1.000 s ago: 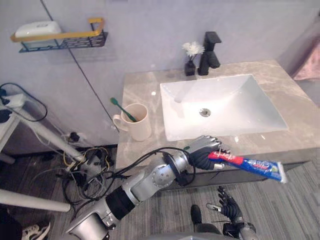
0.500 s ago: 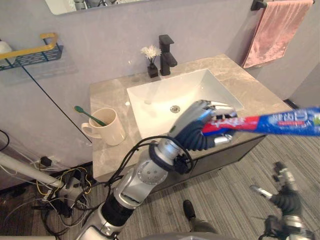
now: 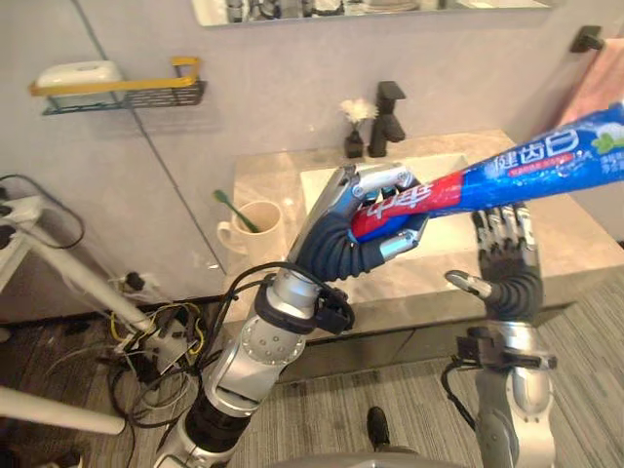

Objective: Organize washtable

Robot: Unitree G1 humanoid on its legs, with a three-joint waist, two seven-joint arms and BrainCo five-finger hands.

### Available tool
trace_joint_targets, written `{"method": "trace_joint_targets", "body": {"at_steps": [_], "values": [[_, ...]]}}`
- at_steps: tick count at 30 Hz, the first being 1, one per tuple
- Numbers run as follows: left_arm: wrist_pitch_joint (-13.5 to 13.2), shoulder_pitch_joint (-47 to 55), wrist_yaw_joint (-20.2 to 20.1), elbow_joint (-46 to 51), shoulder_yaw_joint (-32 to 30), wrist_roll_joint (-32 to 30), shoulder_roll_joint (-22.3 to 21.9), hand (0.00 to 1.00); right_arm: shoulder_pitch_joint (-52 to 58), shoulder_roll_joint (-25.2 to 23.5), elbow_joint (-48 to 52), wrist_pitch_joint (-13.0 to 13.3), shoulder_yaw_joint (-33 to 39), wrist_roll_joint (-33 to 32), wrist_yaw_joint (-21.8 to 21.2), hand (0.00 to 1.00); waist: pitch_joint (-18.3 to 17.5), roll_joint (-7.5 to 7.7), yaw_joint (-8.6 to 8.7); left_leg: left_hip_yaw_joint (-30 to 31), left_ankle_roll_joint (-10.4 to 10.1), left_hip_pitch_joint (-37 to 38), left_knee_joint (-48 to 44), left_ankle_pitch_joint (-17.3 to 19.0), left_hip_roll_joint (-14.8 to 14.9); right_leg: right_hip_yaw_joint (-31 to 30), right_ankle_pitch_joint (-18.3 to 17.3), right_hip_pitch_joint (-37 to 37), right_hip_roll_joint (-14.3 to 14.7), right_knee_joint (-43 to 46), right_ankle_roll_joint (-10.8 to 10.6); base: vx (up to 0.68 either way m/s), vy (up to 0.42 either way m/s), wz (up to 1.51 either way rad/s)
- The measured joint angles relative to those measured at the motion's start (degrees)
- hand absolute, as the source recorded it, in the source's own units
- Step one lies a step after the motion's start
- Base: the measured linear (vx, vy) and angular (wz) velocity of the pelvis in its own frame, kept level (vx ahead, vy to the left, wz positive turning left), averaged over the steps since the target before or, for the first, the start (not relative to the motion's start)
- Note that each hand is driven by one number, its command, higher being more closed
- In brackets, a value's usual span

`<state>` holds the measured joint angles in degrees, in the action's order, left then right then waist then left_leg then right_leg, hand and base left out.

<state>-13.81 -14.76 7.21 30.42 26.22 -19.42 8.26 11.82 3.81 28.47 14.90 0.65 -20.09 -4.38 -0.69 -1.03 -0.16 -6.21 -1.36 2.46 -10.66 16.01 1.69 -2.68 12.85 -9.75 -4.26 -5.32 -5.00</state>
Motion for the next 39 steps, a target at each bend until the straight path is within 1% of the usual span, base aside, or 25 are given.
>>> {"method": "trace_joint_targets", "body": {"at_steps": [2, 3, 5, 9, 10, 11, 13, 17, 21, 26, 32, 39], "values": [[0.1, 0.0, 1.3, -0.1, -0.8, 0.0, 0.0, 1.0, -2.5, 0.0, -1.2, 0.1, -2.1, -3.5, -0.3, 0.0, -0.3, 0.19, -0.47, 0.5, 0.0, -0.1, -0.2, 0.0, 0.0, 0.5, 0.0, 0.3, -0.2, 0.0, 0.0, 0.0, 0.013, 0.18], [0.1, -0.2, 1.9, -0.6, -1.4, 0.0, 0.0, 1.0, -3.7, 0.0, -2.2, 0.0, -3.2, -4.3, -0.3, 0.0, -0.4, 0.31, -0.48, 0.6, 0.0, -0.1, -0.3, 0.0, 0.0, 0.6, -0.1, 0.4, -0.3, 0.0, 0.0, -0.01, 0.007, 0.1], [0.6, -0.8, 3.5, -2.8, -1.8, -0.1, -0.3, 1.0, -4.5, 0.0, -2.8, 0.0, -5.8, -8.3, -0.7, 0.0, -0.6, 0.5, -0.51, 1.3, 0.1, -0.2, -0.4, -0.1, -0.1, 1.5, -0.2, 0.7, -0.6, 0.0, 0.0, -0.02, 0.0, 0.17], [2.0, -1.1, 4.2, -6.4, -1.8, -0.2, -0.9, 1.0, -6.3, 0.1, -3.9, -0.4, -9.2, -12.6, -1.4, 0.0, -1.1, 0.81, -0.49, 2.5, 0.2, -0.8, -0.8, -0.1, 0.0, 2.7, -0.5, 0.9, -0.8, 0.0, 0.1, -0.01, -0.012, 0.18], [2.6, -1.4, 5.2, -8.2, -1.8, -0.9, -1.0, 1.0, -7.6, 0.3, -3.9, -0.5, -10.1, -15.0, -2.1, 0.0, -1.3, 0.96, -0.47, 2.8, 0.1, -1.1, -0.9, -0.2, 0.0, 3.1, -0.5, 0.8, -0.9, 0.0, 0.1, 0.0, -0.011, 0.13], [2.8, -1.5, 5.3, -8.3, -1.8, -1.2, -1.0, 1.0, -7.8, 0.3, -3.9, -0.5, -10.3, -15.5, -2.2, 0.0, -1.3, 0.97, -0.47, 2.9, 0.1, -1.1, -0.9, -0.2, 0.0, 3.2, -0.5, 0.8, -0.9, 0.0, 0.1, 0.0, -0.012, 0.13], [3.6, -1.9, 6.0, -9.2, -1.8, -1.9, -1.0, 1.0, -9.3, 0.9, -3.9, -0.6, -12.0, -19.5, -2.4, 0.0, -1.4, 1.0, -0.55, 3.2, 0.0, -1.2, -0.9, -0.3, 0.0, 3.5, -0.5, 0.9, -0.9, 0.0, 0.1, 0.0, -0.005, 0.06], [4.3, -4.2, 7.3, -11.2, -1.9, -2.4, -1.0, 1.0, -11.0, 1.3, -3.9, -0.6, -14.0, -24.3, -2.6, 0.0, -1.6, 1.2, -0.62, 3.3, 0.0, -1.2, -1.0, -0.3, 0.0, 3.5, -0.5, 1.0, -0.9, 0.0, 0.1, 0.0, 0.0, 0.01], [4.6, -5.6, 7.5, -13.6, -2.2, -2.4, -1.1, 1.0, -12.5, 1.9, -3.9, -0.6, -15.8, -29.6, -3.3, 0.0, -1.9, 1.62, -0.51, 3.3, 0.0, -1.2, -1.1, -0.3, 0.0, 3.6, -0.5, 1.0, -1.0, 0.0, 0.2, 0.0, 0.0, 0.0], [4.8, -5.6, 7.6, -15.5, -2.1, -2.4, -1.2, 1.0, -13.5, 2.0, -3.9, -0.6, -17.4, -32.8, -3.5, 0.0, -2.4, 2.3, -0.56, 3.4, 0.0, -1.3, -1.1, -0.3, 0.2, 3.7, -0.6, 1.0, -0.9, 0.0, 0.4, 0.0, 0.0, 0.0], [4.6, -5.6, 8.3, -15.8, -2.0, -2.3, -1.4, 1.0, -14.9, 2.0, -4.0, -0.5, -18.1, -32.9, -2.1, 0.0, -2.4, 2.32, -0.6, 3.4, 0.0, -1.4, -1.0, -0.3, 0.2, 3.7, -0.7, 0.9, -0.8, 0.0, 0.4, 0.0, 0.0, 0.0], [4.5, -5.2, 8.0, -15.8, -0.3, -2.2, -1.3, 1.0, -15.2, 2.0, -3.9, 0.0, -18.0, -32.9, -1.1, 0.0, -2.5, 2.37, -0.68, 3.6, 0.1, -1.5, -0.9, -0.4, 0.2, 3.9, -0.7, 0.9, -0.9, 0.0, 0.4, 0.0, 0.0, 0.0]]}}
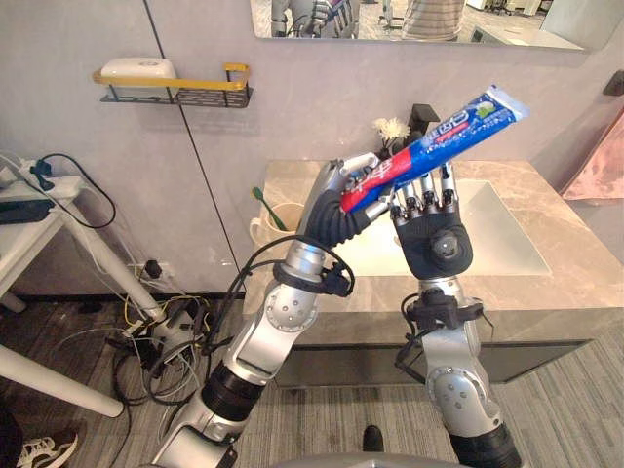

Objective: Organize washtable

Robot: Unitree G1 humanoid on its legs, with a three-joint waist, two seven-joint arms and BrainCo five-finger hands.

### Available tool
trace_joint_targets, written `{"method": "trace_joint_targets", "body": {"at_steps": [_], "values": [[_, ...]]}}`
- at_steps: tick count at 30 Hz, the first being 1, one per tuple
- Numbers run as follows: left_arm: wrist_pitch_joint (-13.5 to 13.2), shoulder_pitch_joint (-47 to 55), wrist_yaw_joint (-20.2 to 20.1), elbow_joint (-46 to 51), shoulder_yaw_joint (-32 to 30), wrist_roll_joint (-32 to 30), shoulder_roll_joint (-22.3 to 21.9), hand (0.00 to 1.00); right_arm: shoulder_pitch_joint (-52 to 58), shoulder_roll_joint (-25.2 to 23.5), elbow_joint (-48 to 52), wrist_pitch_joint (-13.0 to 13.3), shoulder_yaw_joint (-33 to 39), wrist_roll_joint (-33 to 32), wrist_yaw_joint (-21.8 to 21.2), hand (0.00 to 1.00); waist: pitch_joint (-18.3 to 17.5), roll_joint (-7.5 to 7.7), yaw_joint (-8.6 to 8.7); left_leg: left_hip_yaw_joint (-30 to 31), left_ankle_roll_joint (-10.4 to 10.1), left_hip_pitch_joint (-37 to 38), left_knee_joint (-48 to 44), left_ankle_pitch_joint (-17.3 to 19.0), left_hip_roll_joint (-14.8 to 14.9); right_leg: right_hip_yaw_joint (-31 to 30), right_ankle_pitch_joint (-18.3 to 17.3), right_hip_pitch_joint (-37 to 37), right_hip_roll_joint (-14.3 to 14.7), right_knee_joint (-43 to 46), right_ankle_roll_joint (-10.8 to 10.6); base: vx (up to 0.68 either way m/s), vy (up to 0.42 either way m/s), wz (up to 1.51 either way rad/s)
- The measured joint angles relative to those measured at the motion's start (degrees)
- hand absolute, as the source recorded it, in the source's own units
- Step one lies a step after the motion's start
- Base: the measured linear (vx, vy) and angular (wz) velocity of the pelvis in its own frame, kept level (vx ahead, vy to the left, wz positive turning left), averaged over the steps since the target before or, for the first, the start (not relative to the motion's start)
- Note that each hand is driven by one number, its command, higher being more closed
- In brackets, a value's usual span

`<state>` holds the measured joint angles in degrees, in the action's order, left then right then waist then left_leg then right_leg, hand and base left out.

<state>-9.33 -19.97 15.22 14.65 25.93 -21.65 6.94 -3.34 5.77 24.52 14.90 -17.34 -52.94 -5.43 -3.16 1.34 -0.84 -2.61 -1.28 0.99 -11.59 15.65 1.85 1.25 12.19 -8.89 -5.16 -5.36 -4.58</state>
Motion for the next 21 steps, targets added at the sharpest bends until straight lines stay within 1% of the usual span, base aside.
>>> {"method": "trace_joint_targets", "body": {"at_steps": [4, 6, 13, 15, 17, 18, 21], "values": [[-0.8, 1.4, -0.6, -0.1, 2.3, 0.0, 0.0, 1.0, -1.5, 0.0, 0.0, 0.1, 0.1, 0.0, 0.7, 0.0, 0.0, 0.01, 0.05, 0.2, 0.0, 0.0, 0.3, -0.3, 0.0, 0.2, 0.0, 0.0, 0.0, 0.0, 0.0, -0.01, -0.008, 0.04], [-1.6, 2.4, -0.9, -0.1, 3.3, 0.3, 0.0, 1.0, -1.9, 0.0, -0.2, 0.7, 0.8, 0.0, 1.2, 0.0, -0.1, 0.01, -0.01, 0.5, -0.1, -0.1, 0.3, -0.4, 0.1, 0.7, -0.1, 0.0, 0.0, 0.0, 0.1, -0.01, -0.016, 0.07], [-1.6, 4.5, -1.2, -0.1, 3.5, 1.3, 0.1, 1.0, -1.9, -0.1, -0.4, 1.9, 3.7, 0.0, 2.1, 0.0, -1.3, 0.01, -0.21, 1.1, -0.2, -0.3, 0.5, -0.5, 0.3, 1.2, -0.2, 0.1, 0.1, 0.0, 0.4, 0.0, -0.007, 0.03], [-1.6, 4.8, -1.2, -0.1, 3.8, 1.7, 0.1, 1.0, -1.9, -0.1, -0.4, 2.8, 5.1, 0.0, 2.9, 0.0, -1.5, 0.13, -0.52, 1.2, -0.2, -0.3, 0.5, -0.5, 0.3, 1.3, -0.3, 0.1, 0.1, 0.0, 0.4, 0.0, 0.0, 0.0], [-1.7, 4.8, -1.3, -0.1, 3.9, 2.5, 0.1, 1.0, -1.9, -0.1, -0.6, 2.9, 5.7, 0.0, 3.1, 0.0, -1.5, 0.15, -0.71, 1.2, -0.2, -0.3, 0.4, -0.5, 0.3, 1.3, -0.3, 0.1, 0.1, 0.0, 0.4, 0.0, 0.0, 0.0], [-1.7, 4.8, -1.3, -0.1, 4.2, 2.9, 0.1, 1.0, -1.9, -0.1, -0.8, 3.2, 6.1, 0.0, 3.2, 1.0, -1.5, 0.15, -0.84, 1.2, -0.2, -0.3, 0.4, -0.5, 0.3, 1.3, -0.3, 0.1, 0.1, 0.0, 0.4, 0.0, 0.0, 0.0], [-1.7, 4.8, -1.4, 0.0, 5.3, 3.3, 0.1, 1.0, -1.9, -0.1, -2.2, 3.3, 6.5, 0.0, 3.2, 1.0, -1.5, 0.15, -1.06, 1.3, -0.2, -0.3, 0.4, -0.5, 0.4, 1.4, -0.3, 0.2, 0.1, 0.0, 0.4, 0.0, 0.0, 0.0]]}}
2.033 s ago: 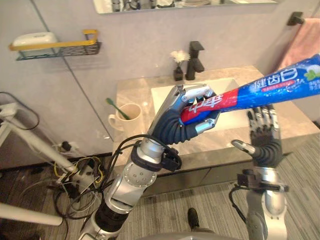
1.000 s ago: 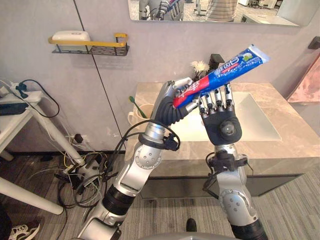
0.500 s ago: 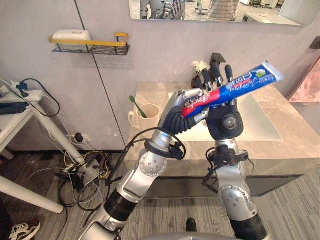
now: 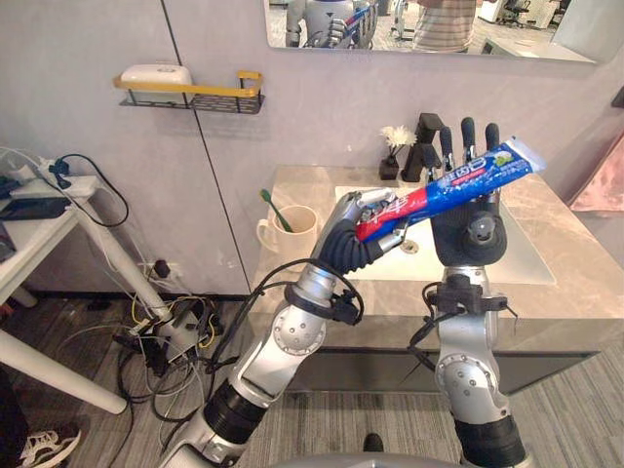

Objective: Organize washtable

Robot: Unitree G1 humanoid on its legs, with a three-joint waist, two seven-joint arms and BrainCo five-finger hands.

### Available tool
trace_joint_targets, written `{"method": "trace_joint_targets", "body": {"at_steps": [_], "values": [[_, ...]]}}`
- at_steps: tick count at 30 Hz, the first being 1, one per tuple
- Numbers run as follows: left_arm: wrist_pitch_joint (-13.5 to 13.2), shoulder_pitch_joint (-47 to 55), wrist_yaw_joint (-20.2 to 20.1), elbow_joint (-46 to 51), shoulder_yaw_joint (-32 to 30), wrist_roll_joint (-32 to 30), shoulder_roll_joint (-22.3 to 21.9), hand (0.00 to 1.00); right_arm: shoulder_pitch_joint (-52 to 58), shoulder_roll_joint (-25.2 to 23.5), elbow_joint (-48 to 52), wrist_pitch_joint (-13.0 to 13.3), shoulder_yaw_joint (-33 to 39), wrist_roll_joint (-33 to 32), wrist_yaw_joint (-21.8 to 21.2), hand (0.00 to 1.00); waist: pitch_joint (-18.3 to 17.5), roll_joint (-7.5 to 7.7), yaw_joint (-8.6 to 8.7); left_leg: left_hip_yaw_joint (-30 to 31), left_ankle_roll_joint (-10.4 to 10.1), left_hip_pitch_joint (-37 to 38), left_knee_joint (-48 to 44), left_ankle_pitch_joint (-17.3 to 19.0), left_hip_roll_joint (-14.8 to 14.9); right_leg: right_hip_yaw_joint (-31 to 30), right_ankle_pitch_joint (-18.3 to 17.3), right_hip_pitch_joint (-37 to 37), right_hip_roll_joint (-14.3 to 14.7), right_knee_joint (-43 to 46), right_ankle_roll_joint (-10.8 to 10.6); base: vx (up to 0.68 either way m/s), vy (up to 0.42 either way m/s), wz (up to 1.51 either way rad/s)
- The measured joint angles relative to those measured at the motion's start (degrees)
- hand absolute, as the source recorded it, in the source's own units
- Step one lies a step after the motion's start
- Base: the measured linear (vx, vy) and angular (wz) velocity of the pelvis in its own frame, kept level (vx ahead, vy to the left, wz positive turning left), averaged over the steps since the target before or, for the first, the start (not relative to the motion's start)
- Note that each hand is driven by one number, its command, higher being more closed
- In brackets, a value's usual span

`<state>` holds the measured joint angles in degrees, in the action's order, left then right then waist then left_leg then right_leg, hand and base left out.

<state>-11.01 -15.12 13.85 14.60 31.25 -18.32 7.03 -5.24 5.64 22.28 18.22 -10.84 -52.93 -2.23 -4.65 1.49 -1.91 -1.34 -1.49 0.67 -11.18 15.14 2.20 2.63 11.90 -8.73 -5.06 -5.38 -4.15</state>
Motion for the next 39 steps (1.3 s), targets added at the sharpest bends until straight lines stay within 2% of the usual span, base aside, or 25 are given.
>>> {"method": "trace_joint_targets", "body": {"at_steps": [21, 22, 36, 39], "values": [[0.1, 0.2, -2.0, 0.0, 3.3, 0.6, 0.2, 1.0, -1.9, -0.2, 0.0, 1.2, -0.3, 0.0, -0.2, 1.0, 0.1, 0.27, -0.32, 0.2, 0.0, -0.1, -0.1, 0.0, 0.0, 0.3, 0.0, 0.0, -0.1, 0.0, 0.0, 0.0, 0.0, 0.0], [0.1, 0.2, -2.0, 0.0, 3.5, 0.7, 0.2, 0.0, -1.9, -0.2, 0.0, 1.2, -0.3, 0.0, -0.2, 1.0, 0.1, 0.32, -0.31, 0.2, 0.0, -0.1, -0.1, 0.0, 0.0, 0.3, 0.0, 0.0, -0.1, 0.0, 0.0, 0.0, 0.0, 0.0], [1.0, 0.2, -2.0, 0.0, 4.4, 2.1, 0.2, 0.0, -0.8, -0.3, 0.0, 1.7, -0.1, 0.1, -0.1, 1.0, 0.3, 0.63, -0.3, 0.3, 0.0, -0.2, -0.1, 0.0, 0.0, 0.7, 0.0, 0.2, -0.2, 0.0, 0.0, 0.0, 0.0, 0.0], [1.3, 0.2, -1.9, 0.2, 3.8, 0.7, 0.4, 0.0, 0.1, -1.8, -0.1, 1.6, 0.1, 0.1, 0.0, 1.0, 0.3, 0.63, -0.3, 0.3, 0.0, -0.2, -0.1, 0.0, 0.0, 0.7, -0.1, 0.2, -0.2, 0.0, 0.0, 0.0, 0.0, 0.0]]}}
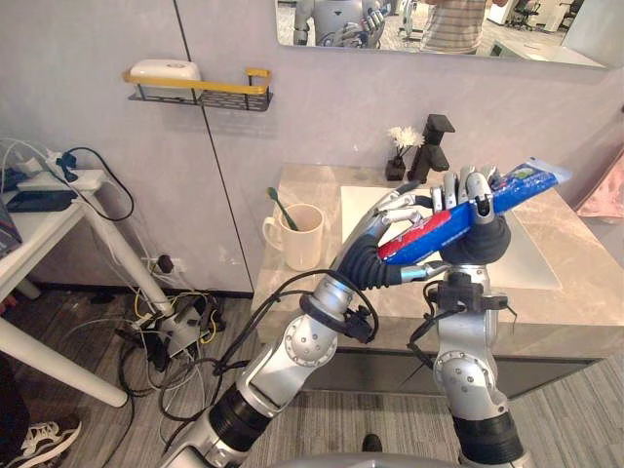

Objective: Organize washtable

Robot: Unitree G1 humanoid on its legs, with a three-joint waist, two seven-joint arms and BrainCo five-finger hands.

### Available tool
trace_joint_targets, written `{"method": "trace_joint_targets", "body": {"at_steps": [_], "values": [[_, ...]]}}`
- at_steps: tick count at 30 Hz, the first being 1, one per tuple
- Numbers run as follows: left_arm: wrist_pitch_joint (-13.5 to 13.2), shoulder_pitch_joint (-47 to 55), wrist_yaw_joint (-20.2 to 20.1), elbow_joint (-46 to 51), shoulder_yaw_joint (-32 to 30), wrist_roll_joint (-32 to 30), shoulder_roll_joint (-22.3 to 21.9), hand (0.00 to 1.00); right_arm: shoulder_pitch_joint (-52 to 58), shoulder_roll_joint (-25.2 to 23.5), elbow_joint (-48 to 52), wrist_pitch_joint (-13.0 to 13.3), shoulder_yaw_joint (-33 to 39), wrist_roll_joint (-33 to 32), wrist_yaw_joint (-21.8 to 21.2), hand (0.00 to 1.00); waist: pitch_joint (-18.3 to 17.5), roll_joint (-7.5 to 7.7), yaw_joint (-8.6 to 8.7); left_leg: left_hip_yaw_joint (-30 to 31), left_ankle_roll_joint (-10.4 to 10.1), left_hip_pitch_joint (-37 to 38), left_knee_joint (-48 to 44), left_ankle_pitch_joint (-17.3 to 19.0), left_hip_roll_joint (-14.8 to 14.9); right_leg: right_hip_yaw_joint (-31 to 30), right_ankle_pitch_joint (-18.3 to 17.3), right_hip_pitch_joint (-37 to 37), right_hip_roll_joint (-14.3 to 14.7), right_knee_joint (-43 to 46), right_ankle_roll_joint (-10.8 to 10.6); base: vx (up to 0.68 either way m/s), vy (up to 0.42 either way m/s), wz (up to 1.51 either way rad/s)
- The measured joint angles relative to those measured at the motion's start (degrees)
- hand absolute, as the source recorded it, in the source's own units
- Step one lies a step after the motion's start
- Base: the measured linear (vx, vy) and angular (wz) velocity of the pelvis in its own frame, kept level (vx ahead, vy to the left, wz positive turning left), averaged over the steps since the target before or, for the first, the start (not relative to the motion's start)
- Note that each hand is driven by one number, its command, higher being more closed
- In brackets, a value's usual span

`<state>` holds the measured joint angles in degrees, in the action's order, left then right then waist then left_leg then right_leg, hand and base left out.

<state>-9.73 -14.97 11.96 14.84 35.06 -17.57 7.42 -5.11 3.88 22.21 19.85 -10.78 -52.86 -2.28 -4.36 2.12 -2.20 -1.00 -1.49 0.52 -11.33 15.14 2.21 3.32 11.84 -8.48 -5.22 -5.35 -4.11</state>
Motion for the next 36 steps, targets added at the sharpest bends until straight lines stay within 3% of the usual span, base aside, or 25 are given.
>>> {"method": "trace_joint_targets", "body": {"at_steps": [5, 10, 15, 21, 25, 28, 31, 36], "values": [[-0.1, 0.8, 2.3, 4.1, -5.4, -8.2, -0.1, 0.0, 0.4, -0.8, -0.5, -0.5, 0.1, 0.1, 0.1, 1.0, 0.4, 0.26, 0.01, 0.0, 0.0, 0.1, 0.0, 0.0, 0.0, 0.0, 0.0, 0.0, 0.1, 0.0, 0.0, 0.0, 0.0, 0.0], [-1.8, 2.6, 10.5, 15.7, -22.1, -10.3, -0.2, 0.0, 3.8, -0.7, -5.0, -1.5, 5.4, 0.0, 2.4, 1.0, 1.1, 0.22, -0.7, 0.0, 0.0, 0.3, 0.2, 0.0, 0.0, 0.0, -0.1, 0.2, 0.1, 0.0, 0.1, 0.0, 0.0, 0.0], [-1.5, 8.2, 13.0, 16.3, -29.1, -12.2, 0.0, 0.0, 3.5, -0.7, -4.7, -1.5, 7.4, 0.1, 2.4, 1.0, 1.5, -0.22, -0.89, 0.7, -0.2, 0.5, 0.6, -0.1, 0.0, 0.6, -0.3, 0.5, 0.1, 0.0, 0.1, 0.01, 0.0, 0.06], [-0.5, 16.2, 15.9, 16.8, -42.0, -13.2, -0.1, 0.0, -0.2, -0.5, -4.7, -1.7, 12.2, 0.2, 2.5, 1.0, 1.6, -0.26, -1.67, 1.8, -0.4, 0.5, 1.6, -0.9, 0.1, 1.9, -0.5, 0.7, -0.1, 0.0, 0.3, 0.0, -0.01, 0.11], [-0.4, 22.4, 15.6, 15.6, -45.2, -12.6, -0.4, 0.0, -3.7, 0.1, -5.5, -1.6, 13.9, 2.1, 3.4, 1.0, 2.1, 0.1, -2.71, 2.5, -0.4, 0.3, 2.0, -1.3, 0.1, 2.4, -0.5, 0.7, -0.2, -0.1, 0.4, -0.02, -0.017, 0.09], [-0.6, 25.7, 13.5, 8.7, -45.7, -10.5, -1.0, 0.0, -9.1, 2.3, -10.7, -1.8, 13.5, 5.2, 3.7, 1.0, 2.6, 0.75, -3.45, 3.3, -0.5, -0.1, 2.2, -1.8, 0.1, 3.4, -1.1, 0.8, -0.4, -0.3, 0.4, -0.04, -0.025, 0.19], [-0.2, 29.4, 9.6, -0.7, -43.3, -5.2, -3.4, 0.0, -15.5, 4.3, -15.6, -3.1, 11.5, 9.3, 4.8, 1.0, 3.3, 1.27, -4.78, 4.0, -0.7, -0.2, 2.9, -2.2, 0.2, 4.0, -1.3, 0.7, -0.4, -0.4, 0.3, -0.01, -0.023, 0.14], [0.8, 31.8, 4.9, -9.5, -38.5, -2.5, -5.4, 0.0, -23.6, 7.5, -19.2, -5.3, 6.3, 13.7, 4.8, 1.0, 4.0, 1.36, -5.79, 5.5, -0.8, -1.4, 2.7, -2.2, 0.3, 5.5, -1.3, 0.4, -0.6, 0.0, 0.3, 0.04, 0.0, 0.16]]}}
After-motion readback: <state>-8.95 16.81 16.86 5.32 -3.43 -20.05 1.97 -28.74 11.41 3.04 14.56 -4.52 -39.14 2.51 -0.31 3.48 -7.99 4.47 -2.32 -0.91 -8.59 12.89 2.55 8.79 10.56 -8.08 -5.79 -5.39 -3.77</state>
